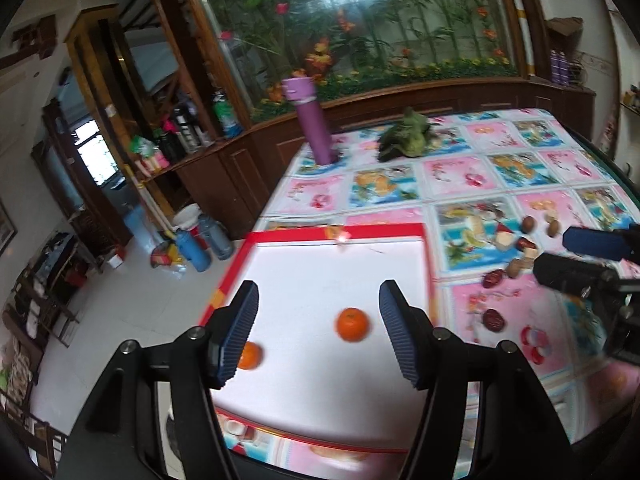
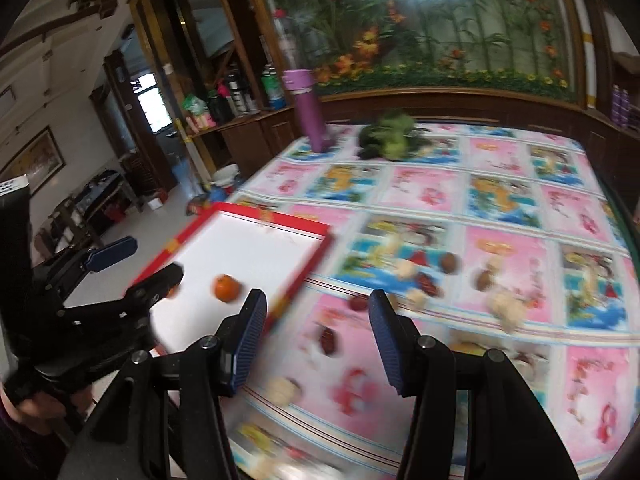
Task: Organize fruits
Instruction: 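Move both open tools back over the remaining items on the tablecloth, then grasp the round beige cake with the left tool while the right grasps a beige cube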
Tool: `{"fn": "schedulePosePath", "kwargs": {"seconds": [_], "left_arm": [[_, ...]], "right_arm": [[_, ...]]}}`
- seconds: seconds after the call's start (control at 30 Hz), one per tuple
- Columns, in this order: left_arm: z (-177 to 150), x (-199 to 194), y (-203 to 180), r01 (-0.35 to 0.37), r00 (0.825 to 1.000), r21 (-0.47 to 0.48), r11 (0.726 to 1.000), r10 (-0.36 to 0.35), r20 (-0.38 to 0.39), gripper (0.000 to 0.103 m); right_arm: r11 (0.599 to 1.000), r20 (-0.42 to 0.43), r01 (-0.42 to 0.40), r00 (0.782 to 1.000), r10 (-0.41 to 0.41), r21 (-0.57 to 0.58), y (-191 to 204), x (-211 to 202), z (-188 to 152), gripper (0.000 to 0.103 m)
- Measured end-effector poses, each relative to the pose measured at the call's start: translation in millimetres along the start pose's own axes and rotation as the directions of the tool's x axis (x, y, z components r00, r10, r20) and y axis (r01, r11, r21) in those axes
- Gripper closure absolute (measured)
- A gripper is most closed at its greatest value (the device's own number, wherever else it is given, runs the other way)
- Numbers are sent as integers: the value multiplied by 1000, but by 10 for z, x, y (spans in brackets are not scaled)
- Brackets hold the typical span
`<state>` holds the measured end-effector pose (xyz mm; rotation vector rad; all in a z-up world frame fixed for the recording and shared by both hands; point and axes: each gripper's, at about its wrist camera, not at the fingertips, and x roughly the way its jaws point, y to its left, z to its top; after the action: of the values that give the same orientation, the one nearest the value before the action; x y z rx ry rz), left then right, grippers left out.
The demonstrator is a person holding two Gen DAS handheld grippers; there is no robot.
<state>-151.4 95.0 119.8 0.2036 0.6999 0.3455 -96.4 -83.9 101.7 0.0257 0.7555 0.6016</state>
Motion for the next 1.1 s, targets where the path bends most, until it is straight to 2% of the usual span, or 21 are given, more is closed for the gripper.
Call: {"fn": "schedulePosePath", "kwargs": {"seconds": [0.07,0.13,0.17,0.23,0.3,0.37,0.43,0.53,0.6,0.67,0.7,0.73,0.83,0.9,1.03,1.1], "left_arm": [[-35,-2,-84,100,995,15,995,-99,-26,31],[-100,19,-178,208,977,28,978,-206,-61,30],[-137,21,-223,257,964,38,966,-254,-74,30],[-230,25,-332,360,929,53,931,-353,-111,31],[-329,-1,-451,431,898,74,900,-418,-139,31],[-398,-13,-543,467,878,92,880,-449,-163,31],[-448,-21,-631,473,874,104,875,-451,-181,31],[-491,56,-731,515,843,75,854,-489,-225,31],[-495,100,-790,520,840,77,850,-493,-227,32],[-503,165,-841,521,837,80,850,-491,-241,39],[-514,202,-863,538,824,72,840,-506,-253,44],[-523,231,-876,550,815,67,833,-517,-262,46],[-534,350,-875,538,817,45,842,-507,-276,46],[-546,424,-841,555,798,6,832,-530,-287,46],[-585,493,-849,570,781,-8,822,-544,-306,47],[-611,519,-854,591,761,-20,806,-566,-317,51]], "right_arm": [[998,-16,65,998,-65,10,-242,-74,-117,50],[992,-41,118,992,-117,35,-499,-145,-235,50],[988,-58,150,987,-147,47,-649,-180,-299,50],[976,-75,207,976,-202,67,-872,-243,-413,50],[968,-89,235,970,-228,84,-1011,-282,-492,50],[963,-103,246,967,-235,110,-1150,-306,-568,50],[960,-115,247,966,-233,129,-1235,-285,-609,50],[962,-134,229,968,-210,148,-1281,-206,-613,50],[966,-147,215,970,-194,144,-1275,-113,-596,50],[967,-159,209,970,-186,142,-1260,-24,-571,50],[969,-160,203,971,-180,140,-1256,24,-539,50],[972,-158,197,972,-176,128,-1231,60,-503,50],[972,-141,220,968,-208,76,-1163,199,-359,50],[972,-148,228,965,-217,63,-1182,341,-270,50],[970,-180,225,962,-206,92,-1286,590,-190,50],[971,-185,210,965,-187,112,-1312,659,-169,51]]}}
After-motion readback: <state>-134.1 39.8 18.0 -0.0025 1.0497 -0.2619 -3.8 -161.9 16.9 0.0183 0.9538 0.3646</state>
